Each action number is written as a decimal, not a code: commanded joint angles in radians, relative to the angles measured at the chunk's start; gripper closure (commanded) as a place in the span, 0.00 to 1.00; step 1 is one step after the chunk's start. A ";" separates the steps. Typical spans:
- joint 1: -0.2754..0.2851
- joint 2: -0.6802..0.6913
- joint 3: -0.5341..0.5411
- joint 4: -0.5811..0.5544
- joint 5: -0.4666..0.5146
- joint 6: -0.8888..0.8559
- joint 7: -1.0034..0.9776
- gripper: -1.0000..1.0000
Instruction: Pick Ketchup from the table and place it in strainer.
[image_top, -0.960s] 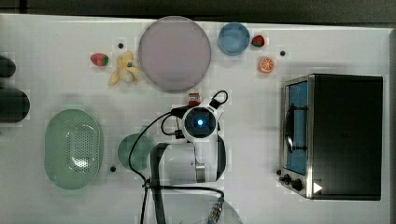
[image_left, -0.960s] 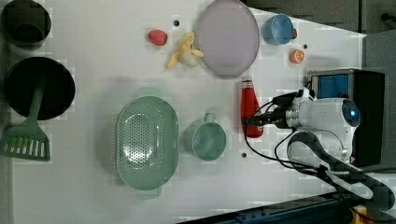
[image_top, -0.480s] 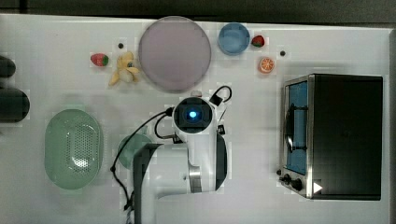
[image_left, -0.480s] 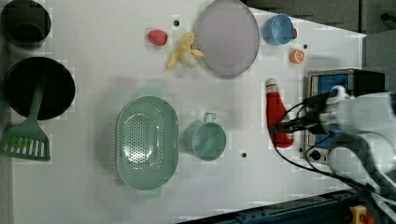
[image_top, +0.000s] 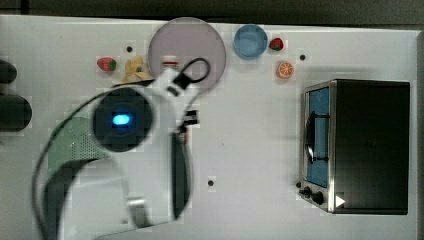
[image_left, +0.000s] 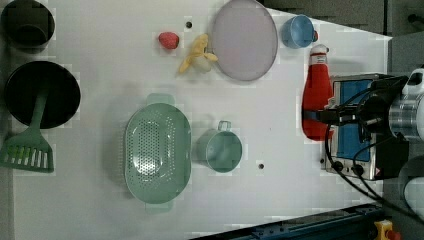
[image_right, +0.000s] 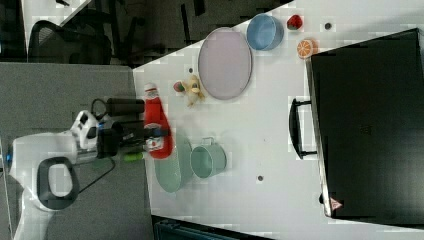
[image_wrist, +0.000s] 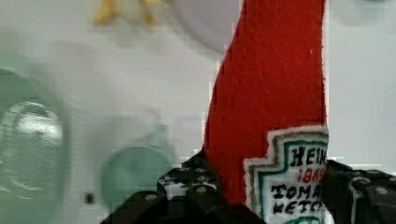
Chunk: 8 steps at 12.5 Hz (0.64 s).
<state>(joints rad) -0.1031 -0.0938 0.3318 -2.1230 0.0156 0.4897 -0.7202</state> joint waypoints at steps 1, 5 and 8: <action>0.063 0.023 0.139 -0.039 0.029 -0.017 0.288 0.37; 0.082 0.102 0.288 -0.029 0.029 0.049 0.508 0.37; 0.093 0.218 0.373 -0.029 0.029 0.223 0.652 0.37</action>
<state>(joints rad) 0.0012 0.1111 0.7246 -2.1582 0.0395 0.7031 -0.2002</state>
